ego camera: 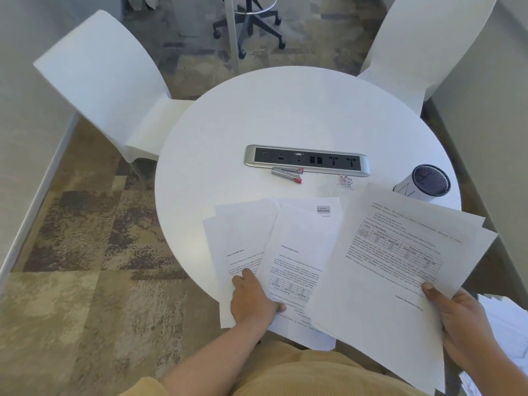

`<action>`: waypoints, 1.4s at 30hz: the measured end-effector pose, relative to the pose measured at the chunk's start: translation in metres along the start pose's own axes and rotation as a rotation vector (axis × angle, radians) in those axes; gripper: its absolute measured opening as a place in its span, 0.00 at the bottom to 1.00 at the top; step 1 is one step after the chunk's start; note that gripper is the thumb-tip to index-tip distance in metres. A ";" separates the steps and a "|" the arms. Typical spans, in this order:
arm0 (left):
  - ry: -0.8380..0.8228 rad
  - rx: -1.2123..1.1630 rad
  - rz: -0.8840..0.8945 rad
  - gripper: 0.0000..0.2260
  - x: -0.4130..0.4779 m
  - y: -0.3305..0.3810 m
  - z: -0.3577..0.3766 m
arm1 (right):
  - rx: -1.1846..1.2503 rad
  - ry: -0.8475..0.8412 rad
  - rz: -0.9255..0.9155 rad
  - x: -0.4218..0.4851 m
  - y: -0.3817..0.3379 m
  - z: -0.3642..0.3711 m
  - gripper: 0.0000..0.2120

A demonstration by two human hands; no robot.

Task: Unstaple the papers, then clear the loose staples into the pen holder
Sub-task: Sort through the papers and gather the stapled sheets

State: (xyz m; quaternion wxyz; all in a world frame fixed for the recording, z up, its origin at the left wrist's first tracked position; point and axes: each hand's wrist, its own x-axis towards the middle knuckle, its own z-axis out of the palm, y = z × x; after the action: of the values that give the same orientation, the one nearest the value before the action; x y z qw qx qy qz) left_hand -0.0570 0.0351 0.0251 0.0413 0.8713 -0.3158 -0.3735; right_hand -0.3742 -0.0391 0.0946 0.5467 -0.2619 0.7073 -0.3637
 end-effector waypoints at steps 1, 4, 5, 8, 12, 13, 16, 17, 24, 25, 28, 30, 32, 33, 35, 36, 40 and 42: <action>-0.014 -0.058 0.000 0.37 -0.001 -0.001 0.001 | -0.008 -0.010 -0.001 -0.001 -0.001 0.001 0.07; -0.040 -0.139 0.007 0.30 -0.002 -0.004 0.003 | -0.023 -0.011 -0.011 -0.001 -0.003 0.001 0.20; -0.047 -0.129 0.011 0.28 -0.001 -0.005 0.004 | -0.026 -0.018 -0.016 -0.002 -0.003 0.002 0.24; -0.027 0.032 0.066 0.21 -0.001 -0.003 0.004 | -0.005 -0.022 -0.029 -0.003 -0.007 0.003 0.29; -0.045 0.000 0.204 0.07 -0.002 0.001 -0.004 | 0.008 -0.021 -0.069 -0.004 -0.018 0.004 0.13; -0.055 0.006 0.248 0.08 -0.002 0.002 -0.013 | 0.002 -0.008 -0.076 -0.001 -0.020 0.002 0.09; -0.045 0.072 0.409 0.14 -0.002 0.013 -0.057 | -0.004 0.001 -0.136 -0.002 -0.039 -0.007 0.07; -0.028 0.119 0.456 0.14 -0.002 0.017 -0.077 | -0.013 0.027 -0.164 0.005 -0.041 -0.010 0.10; 0.215 0.711 1.024 0.11 -0.022 0.076 -0.214 | -0.322 0.320 -0.409 0.067 -0.106 -0.047 0.17; 0.277 0.763 1.159 0.10 -0.029 0.088 -0.228 | -0.364 0.301 -0.467 0.085 -0.119 -0.049 0.20; 0.369 0.718 1.448 0.05 -0.048 0.124 -0.252 | -0.435 0.226 -0.713 0.057 -0.166 -0.009 0.24; 0.357 0.519 1.592 0.06 -0.062 0.150 -0.257 | -0.516 0.079 -0.861 0.016 -0.174 0.036 0.05; 0.383 0.334 1.678 0.08 -0.069 0.175 -0.253 | -0.576 -0.126 -0.879 -0.025 -0.177 0.080 0.07; 0.412 0.267 1.673 0.08 -0.069 0.185 -0.250 | -0.604 -0.256 -0.837 -0.032 -0.175 0.091 0.09; 0.471 0.216 1.612 0.06 -0.067 0.199 -0.244 | -0.596 -0.400 -0.747 -0.041 -0.167 0.106 0.07; 0.498 0.224 1.586 0.05 -0.065 0.204 -0.242 | -0.554 -0.427 -0.711 -0.045 -0.163 0.111 0.06; 0.325 0.199 1.419 0.05 -0.053 0.209 -0.242 | -0.319 -0.584 -0.524 -0.063 -0.148 0.119 0.07; 0.174 0.083 1.331 0.07 -0.045 0.209 -0.240 | -0.246 -0.629 -0.399 -0.063 -0.139 0.120 0.08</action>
State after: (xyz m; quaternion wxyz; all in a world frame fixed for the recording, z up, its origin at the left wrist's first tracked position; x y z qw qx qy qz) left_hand -0.0264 -0.1446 0.2895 0.2544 0.5186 -0.7952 -0.1844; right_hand -0.2460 -0.1012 0.2254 0.6198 -0.5566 0.4788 -0.2772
